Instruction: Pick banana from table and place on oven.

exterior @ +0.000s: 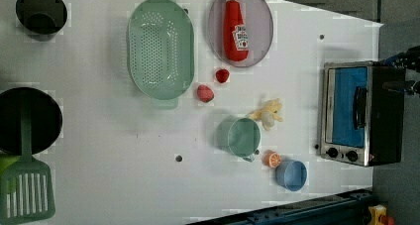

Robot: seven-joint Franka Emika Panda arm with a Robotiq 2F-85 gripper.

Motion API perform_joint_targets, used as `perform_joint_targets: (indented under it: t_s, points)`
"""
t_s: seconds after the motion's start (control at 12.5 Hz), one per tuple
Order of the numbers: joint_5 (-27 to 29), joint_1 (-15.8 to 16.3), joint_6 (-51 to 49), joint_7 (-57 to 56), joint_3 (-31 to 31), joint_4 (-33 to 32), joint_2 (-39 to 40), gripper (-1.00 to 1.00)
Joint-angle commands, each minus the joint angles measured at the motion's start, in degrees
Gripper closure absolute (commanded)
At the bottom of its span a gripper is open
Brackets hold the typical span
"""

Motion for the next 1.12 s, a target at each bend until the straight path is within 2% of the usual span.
perform_joint_targets:
  t_s: [0.08, 0.24, 0.64, 1.12]
  points:
    - [0.21, -1.56, -7.75, 1.04, -2.99, -14.63, -21.75, -0.59]
    - [0.20, -1.55, -7.74, 1.04, -2.94, -14.63, -21.73, -0.99]
    - [0.20, -1.54, -4.81, 1.04, -2.87, -16.97, -18.17, -1.00]
    - [0.20, -1.41, 14.34, 1.04, -2.64, -27.50, -9.72, -1.00]
